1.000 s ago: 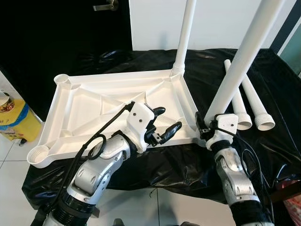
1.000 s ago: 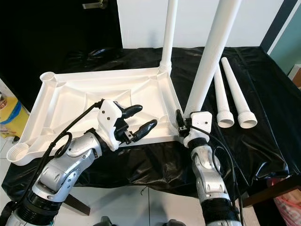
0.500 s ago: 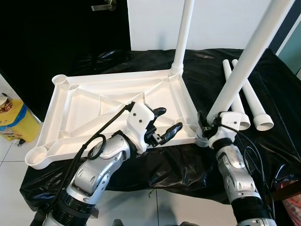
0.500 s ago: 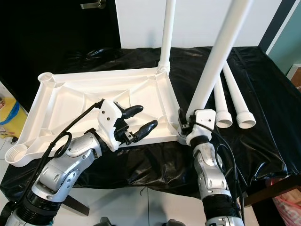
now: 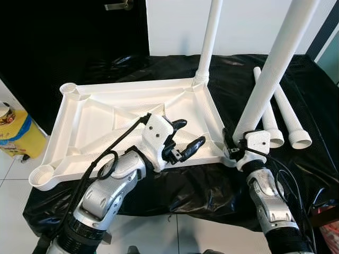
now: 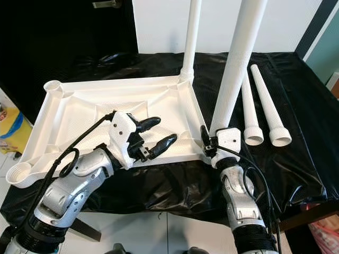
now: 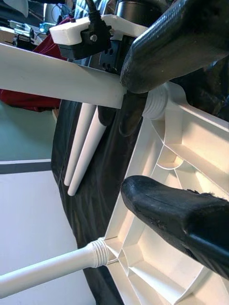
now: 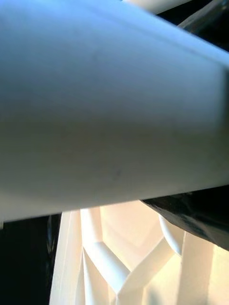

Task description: Building children table

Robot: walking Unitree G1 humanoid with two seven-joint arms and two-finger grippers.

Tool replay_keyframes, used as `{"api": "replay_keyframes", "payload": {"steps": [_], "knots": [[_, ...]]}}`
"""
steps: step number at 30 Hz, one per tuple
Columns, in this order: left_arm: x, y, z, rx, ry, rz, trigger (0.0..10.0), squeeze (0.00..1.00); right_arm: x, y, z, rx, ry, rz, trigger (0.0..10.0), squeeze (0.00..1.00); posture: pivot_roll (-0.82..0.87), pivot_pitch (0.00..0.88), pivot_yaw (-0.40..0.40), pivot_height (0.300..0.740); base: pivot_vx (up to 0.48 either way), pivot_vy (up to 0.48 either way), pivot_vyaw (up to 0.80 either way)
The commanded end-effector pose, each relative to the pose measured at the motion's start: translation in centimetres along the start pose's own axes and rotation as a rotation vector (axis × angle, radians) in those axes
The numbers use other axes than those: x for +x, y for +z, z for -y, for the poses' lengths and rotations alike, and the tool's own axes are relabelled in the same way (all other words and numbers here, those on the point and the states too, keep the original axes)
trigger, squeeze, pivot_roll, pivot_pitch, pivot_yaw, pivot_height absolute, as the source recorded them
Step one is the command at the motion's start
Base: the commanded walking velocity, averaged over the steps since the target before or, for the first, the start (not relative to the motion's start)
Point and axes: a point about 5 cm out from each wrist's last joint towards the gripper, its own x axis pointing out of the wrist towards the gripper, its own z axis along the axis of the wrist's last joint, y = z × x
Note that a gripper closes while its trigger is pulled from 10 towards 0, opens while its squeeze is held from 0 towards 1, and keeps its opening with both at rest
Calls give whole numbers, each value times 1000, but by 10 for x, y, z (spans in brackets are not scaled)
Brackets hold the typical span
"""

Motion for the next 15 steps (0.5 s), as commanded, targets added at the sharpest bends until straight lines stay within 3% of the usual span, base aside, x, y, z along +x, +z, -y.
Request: {"api": "replay_keyframes", "payload": {"steps": [1,8,15], "knots": [[1,1,6,2,-116,1,10000,0,-17,-33,-5,42,25,-162,10000,0,20,60,-16,740,0,0,0],[0,1,6,3,-117,2,10000,0,-18,-36,-6,32,42,-165,10000,0,21,57,-16,740,0,0,0],[0,2,7,2,-117,2,10000,0,-21,-35,-12,-123,128,-130,10000,0,22,54,-20,740,0,0,0]]}}
